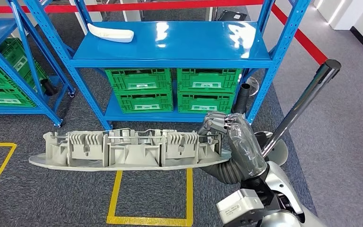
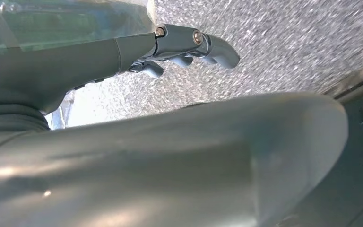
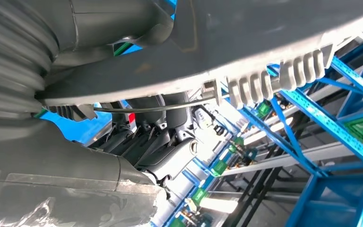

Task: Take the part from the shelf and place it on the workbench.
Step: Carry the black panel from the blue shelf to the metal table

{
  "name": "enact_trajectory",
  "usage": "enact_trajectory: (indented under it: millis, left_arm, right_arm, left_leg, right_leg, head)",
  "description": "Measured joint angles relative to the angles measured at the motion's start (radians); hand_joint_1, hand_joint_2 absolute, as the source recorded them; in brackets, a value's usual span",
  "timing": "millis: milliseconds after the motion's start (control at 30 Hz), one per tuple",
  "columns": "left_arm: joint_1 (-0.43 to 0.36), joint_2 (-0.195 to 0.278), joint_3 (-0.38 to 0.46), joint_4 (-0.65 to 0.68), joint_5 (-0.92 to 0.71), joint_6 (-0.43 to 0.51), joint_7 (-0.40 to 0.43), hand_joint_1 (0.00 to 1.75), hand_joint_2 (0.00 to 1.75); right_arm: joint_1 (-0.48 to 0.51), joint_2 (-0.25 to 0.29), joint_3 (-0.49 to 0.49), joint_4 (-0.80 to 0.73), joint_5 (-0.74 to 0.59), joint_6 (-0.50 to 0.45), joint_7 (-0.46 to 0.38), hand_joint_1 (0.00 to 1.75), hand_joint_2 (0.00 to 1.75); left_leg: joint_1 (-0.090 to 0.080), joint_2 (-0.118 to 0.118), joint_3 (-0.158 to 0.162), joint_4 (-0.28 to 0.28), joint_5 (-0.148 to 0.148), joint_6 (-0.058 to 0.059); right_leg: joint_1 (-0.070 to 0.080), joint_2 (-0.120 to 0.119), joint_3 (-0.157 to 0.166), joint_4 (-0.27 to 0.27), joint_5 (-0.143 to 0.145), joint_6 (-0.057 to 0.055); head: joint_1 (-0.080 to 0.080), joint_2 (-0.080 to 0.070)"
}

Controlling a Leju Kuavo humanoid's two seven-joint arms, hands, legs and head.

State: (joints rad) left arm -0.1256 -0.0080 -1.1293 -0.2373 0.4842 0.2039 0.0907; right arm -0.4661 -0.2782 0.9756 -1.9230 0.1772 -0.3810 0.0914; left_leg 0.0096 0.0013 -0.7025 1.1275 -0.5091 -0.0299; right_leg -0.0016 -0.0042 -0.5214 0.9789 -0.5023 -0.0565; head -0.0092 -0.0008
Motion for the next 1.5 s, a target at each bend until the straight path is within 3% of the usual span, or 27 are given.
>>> enact_trajectory:
  millis: [33,67,133,200,267,333,400,433,533,567,600,633,700,767,800,833,900,967,1067,1100,1167,1233,1300,1333,1400,1433,1500]
  left_arm:
    - [0.000,0.000,0.000,0.000,0.000,0.000,0.000,0.00,1.75]
    - [0.000,0.000,-0.001,0.000,-0.001,0.000,0.000,0.00,1.75]
    - [0.000,0.000,-0.001,0.000,-0.001,0.000,0.000,0.00,1.75]
    - [-0.001,0.000,-0.001,0.000,-0.001,0.001,0.000,0.00,1.75]
    - [-0.004,0.001,-0.001,0.000,0.000,0.002,-0.001,0.00,1.75]
    - [-0.006,0.001,-0.001,0.000,0.003,0.002,-0.002,0.00,1.75]
    - [-0.004,0.000,-0.001,0.000,0.005,0.001,-0.003,0.00,1.75]
    - [-0.004,0.000,-0.001,0.000,0.006,0.000,-0.003,0.00,1.75]
    - [-0.004,0.000,-0.001,0.000,0.007,-0.001,-0.003,0.00,1.75]
    - [-0.003,0.000,-0.001,0.000,0.007,-0.001,-0.003,0.00,1.75]
    - [-0.002,0.000,-0.001,0.000,0.008,-0.001,-0.003,0.00,1.75]
    - [-0.002,0.000,-0.001,0.000,0.008,-0.001,-0.003,0.00,1.75]
    - [-0.002,0.000,-0.001,0.000,0.008,-0.001,-0.003,0.00,1.75]
    - [-0.002,-0.001,-0.001,0.000,0.009,0.000,-0.004,0.00,1.75]
    - [-0.002,-0.001,-0.001,0.000,0.009,0.000,-0.004,0.00,1.75]
    - [-0.002,-0.001,-0.001,0.000,0.009,0.000,-0.004,0.00,1.75]
    - [-0.002,0.000,-0.001,0.000,0.009,0.000,-0.005,0.00,1.75]
    - [0.000,0.002,-0.001,0.001,0.009,0.000,-0.004,0.00,1.75]
    - [0.003,0.002,-0.001,0.001,0.010,0.000,-0.004,0.00,1.75]
    - [0.003,0.002,-0.001,0.001,0.010,0.000,-0.004,0.00,1.75]
    - [0.003,0.003,-0.001,0.001,0.010,0.000,-0.003,0.00,1.75]
    - [0.002,0.004,-0.001,0.001,0.010,0.000,-0.003,0.00,1.75]
    - [-0.001,0.005,-0.001,0.001,0.010,0.000,-0.003,0.00,1.75]
    - [-0.002,0.005,-0.001,0.001,0.010,-0.001,-0.003,0.00,1.75]
    - [0.000,0.005,-0.001,0.001,0.010,-0.001,-0.003,0.00,1.75]
    - [0.001,0.005,-0.001,0.001,0.010,-0.001,-0.003,0.00,1.75]
    - [0.001,0.005,-0.001,0.001,0.010,-0.001,-0.003,0.00,1.75]
  right_arm:
    - [0.004,-0.002,-0.001,-0.002,0.002,-0.002,0.003,1.75,1.75]
    - [0.008,-0.004,-0.002,-0.004,0.005,-0.003,0.005,1.75,1.75]
    - [0.016,-0.009,-0.002,-0.007,0.010,-0.005,0.010,1.75,1.75]
    - [0.021,-0.013,-0.004,-0.012,0.013,-0.005,0.013,1.75,1.75]
    - [0.023,-0.016,-0.008,-0.019,0.016,-0.006,0.016,1.75,1.75]
    - [0.024,-0.018,-0.014,-0.023,0.019,-0.007,0.019,1.75,1.75]
    - [0.024,-0.021,-0.020,-0.024,0.022,-0.009,0.021,1.75,1.75]
    - [0.024,-0.024,-0.022,-0.025,0.024,-0.009,0.023,1.75,1.75]
    - [0.026,-0.033,-0.025,-0.027,0.028,-0.011,0.027,1.75,1.75]
    - [0.027,-0.034,-0.025,-0.027,0.029,-0.011,0.028,1.75,1.75]
    - [0.028,-0.036,-0.025,-0.027,0.029,-0.012,0.029,1.75,1.75]
    - [0.029,-0.037,-0.026,-0.027,0.029,-0.013,0.030,1.75,1.75]
    - [0.029,-0.040,-0.027,-0.028,0.030,-0.013,0.033,1.75,1.75]
    - [0.029,-0.042,-0.029,-0.031,0.031,-0.014,0.035,1.75,1.75]
    - [0.029,-0.042,-0.032,-0.033,0.032,-0.014,0.035,1.75,1.75]
    - [0.029,-0.043,-0.034,-0.034,0.032,-0.016,0.035,1.75,1.75]
    - [0.029,-0.043,-0.036,-0.035,0.033,-0.017,0.035,1.75,1.75]
    - [0.030,-0.044,-0.037,-0.035,0.033,-0.018,0.035,1.75,1.75]
    - [0.033,-0.043,-0.039,-0.035,0.033,-0.019,0.036,1.75,1.75]
    - [0.034,-0.043,-0.039,-0.035,0.033,-0.019,0.036,1.75,1.75]
    - [0.038,-0.043,-0.040,-0.035,0.033,-0.020,0.036,1.75,1.75]
    - [0.040,-0.043,-0.041,-0.036,0.033,-0.020,0.036,1.75,1.75]
    - [0.040,-0.044,-0.043,-0.038,0.034,-0.020,0.035,1.75,1.75]
    - [0.040,-0.044,-0.044,-0.038,0.035,-0.020,0.034,1.75,1.75]
    - [0.040,-0.044,-0.045,-0.039,0.035,-0.020,0.033,1.75,1.75]
    - [0.040,-0.044,-0.045,-0.039,0.035,-0.020,0.033,1.75,1.75]
    - [0.040,-0.044,-0.047,-0.039,0.035,-0.020,0.032,1.75,1.75]
  left_leg:
    - [0.002,0.000,-0.012,0.068,-0.044,-0.005]
    - [0.003,0.000,-0.017,0.125,-0.066,-0.008]
    - [0.005,0.000,0.011,0.157,-0.043,-0.011]
    - [0.006,-0.001,0.100,0.061,-0.002,-0.007]
    - [0.003,-0.002,0.191,-0.074,-0.014,0.004]
    - [-0.003,-0.003,0.220,-0.134,-0.029,0.019]
    - [-0.004,0.000,0.205,-0.141,-0.011,0.035]
    - [-0.002,0.002,0.195,-0.144,0.001,0.043]
    - [-0.003,0.004,0.155,-0.145,0.039,0.057]
    - [-0.004,0.004,0.138,-0.144,0.050,0.058]
    - [-0.005,0.005,0.122,-0.142,0.061,0.058]
    - [-0.007,0.005,0.106,-0.140,0.072,0.057]
    - [-0.009,0.004,0.076,-0.135,0.094,0.055]
    - [-0.012,0.003,0.055,-0.130,0.112,0.048]
    - [-0.013,0.003,0.049,-0.128,0.122,0.042]
    - [-0.012,0.003,0.044,-0.128,0.132,0.036]
    - [-0.010,0.003,0.036,-0.129,0.142,0.024]
    - [-0.008,0.001,0.017,-0.089,0.090,0.011]
    - [-0.001,0.000,-0.026,0.096,-0.048,-0.006]
    - [0.000,0.000,-0.026,0.146,-0.061,-0.010]
    - [0.002,0.000,0.017,0.144,-0.030,-0.012]
    - [0.002,0.000,0.122,0.020,-0.001,-0.007]
    - [-0.001,-0.002,0.205,-0.103,-0.016,0.005]
    - [-0.003,-0.003,0.220,-0.132,-0.027,0.013]
    - [-0.005,-0.002,0.213,-0.143,-0.018,0.030]
    - [-0.004,-0.001,0.206,-0.146,-0.009,0.039]
    - [-0.002,0.001,0.188,-0.150,0.012,0.054]
  right_leg:
    - [0.000,0.000,-0.015,0.003,0.010,-0.001]
    - [0.000,0.000,-0.031,0.007,0.020,-0.001]
    - [0.000,-0.001,-0.066,0.017,0.039,0.003]
    - [0.000,0.000,-0.097,0.031,0.054,0.008]
    - [0.002,0.001,-0.118,0.041,0.069,0.018]
    - [0.002,0.000,-0.127,0.041,0.086,0.031]
    - [-0.002,0.001,-0.135,0.041,0.089,0.043]
    - [-0.003,0.002,-0.144,0.058,0.067,0.048]
    - [-0.006,0.004,-0.191,0.218,-0.073,0.058]
    - [-0.006,0.004,-0.202,0.279,-0.102,0.060]
    - [-0.006,0.004,-0.201,0.318,-0.106,0.061]
    - [-0.006,0.004,-0.185,0.323,-0.090,0.060]
    - [-0.004,0.004,-0.101,0.231,-0.043,0.051]
    - [0.001,0.003,0.006,0.080,-0.040,0.038]
    - [0.005,0.003,0.038,0.029,-0.048,0.033]
    - [0.008,0.004,0.050,0.004,-0.053,0.029]
    - [0.007,0.003,0.037,-0.003,-0.037,0.019]
    - [0.000,-0.001,0.017,-0.006,-0.014,0.007]
    - [-0.002,-0.003,-0.022,-0.001,0.017,0.001]
    - [-0.002,-0.003,-0.038,0.003,0.027,0.003]
    - [-0.002,-0.003,-0.069,0.012,0.044,0.007]
    - [-0.001,-0.002,-0.096,0.024,0.057,0.013]
    - [0.001,-0.003,-0.114,0.034,0.071,0.024]
    - [0.001,-0.003,-0.119,0.036,0.078,0.030]
    - [-0.001,-0.003,-0.126,0.035,0.089,0.041]
    - [-0.003,-0.002,-0.133,0.044,0.077,0.047]
    - [-0.005,0.000,-0.160,0.118,0.004,0.055]
  head:
    - [-0.004,0.000]
    - [-0.006,0.000]
    - [-0.009,0.000]
    - [-0.013,0.000]
    - [-0.016,0.000]
    - [-0.016,0.000]
    - [-0.014,0.000]
    - [-0.012,0.000]
    - [0.004,0.000]
    - [0.007,0.000]
    - [0.009,0.000]
    - [0.010,0.000]
    - [0.012,0.000]
    - [0.013,0.000]
    - [0.012,0.000]
    - [0.012,0.000]
    - [0.012,0.000]
    - [0.007,0.000]
    - [-0.004,0.000]
    - [-0.006,0.000]
    - [-0.009,0.000]
    - [-0.013,0.000]
    - [-0.016,0.000]
    - [-0.016,0.000]
    - [-0.015,0.000]
    - [-0.013,0.000]
    - [-0.004,0.000]
